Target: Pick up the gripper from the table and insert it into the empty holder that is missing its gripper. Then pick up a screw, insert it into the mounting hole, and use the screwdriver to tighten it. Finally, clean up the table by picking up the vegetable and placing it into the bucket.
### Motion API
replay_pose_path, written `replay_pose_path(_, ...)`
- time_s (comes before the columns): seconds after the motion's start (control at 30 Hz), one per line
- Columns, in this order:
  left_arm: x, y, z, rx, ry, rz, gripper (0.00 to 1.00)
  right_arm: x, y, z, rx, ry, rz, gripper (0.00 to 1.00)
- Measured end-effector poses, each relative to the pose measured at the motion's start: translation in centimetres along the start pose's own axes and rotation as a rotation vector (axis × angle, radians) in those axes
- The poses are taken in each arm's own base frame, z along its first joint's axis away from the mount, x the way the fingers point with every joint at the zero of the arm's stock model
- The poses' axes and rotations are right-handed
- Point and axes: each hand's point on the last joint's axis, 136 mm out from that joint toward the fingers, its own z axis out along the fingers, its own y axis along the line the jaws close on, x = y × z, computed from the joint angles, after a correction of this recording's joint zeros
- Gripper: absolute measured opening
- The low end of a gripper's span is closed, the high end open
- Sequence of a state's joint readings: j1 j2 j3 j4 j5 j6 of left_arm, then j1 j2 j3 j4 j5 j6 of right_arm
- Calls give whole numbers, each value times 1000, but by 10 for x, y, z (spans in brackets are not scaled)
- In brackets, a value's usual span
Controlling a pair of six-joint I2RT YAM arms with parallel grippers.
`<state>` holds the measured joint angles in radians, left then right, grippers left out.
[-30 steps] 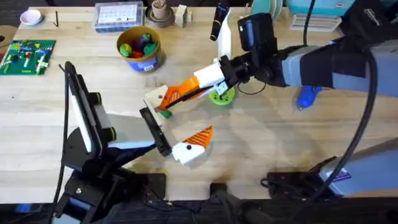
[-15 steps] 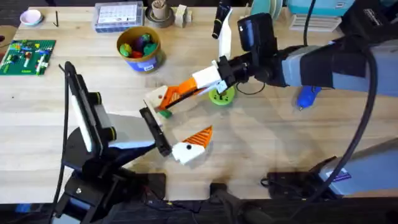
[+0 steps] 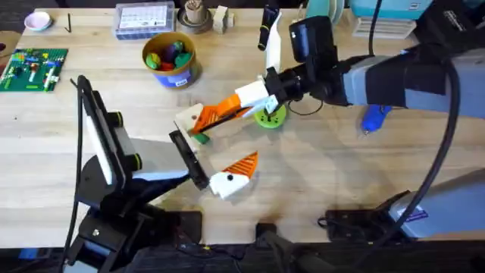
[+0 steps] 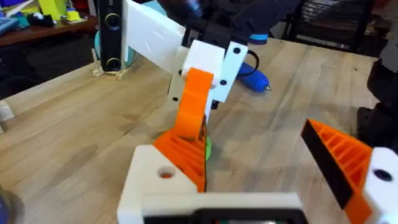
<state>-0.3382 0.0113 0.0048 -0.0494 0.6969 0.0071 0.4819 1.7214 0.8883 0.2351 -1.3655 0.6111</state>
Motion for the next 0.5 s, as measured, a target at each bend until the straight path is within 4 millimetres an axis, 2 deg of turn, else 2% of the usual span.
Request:
replay_pose_path(0.2, 0, 5, 0, -31, 0, -5, 993, 0, 0, 11, 17, 6, 33, 9)
replay_pose_path(0.5, -1, 25, -3, -139, -4, -5, 993, -26, 3, 30, 86, -100, -28, 9)
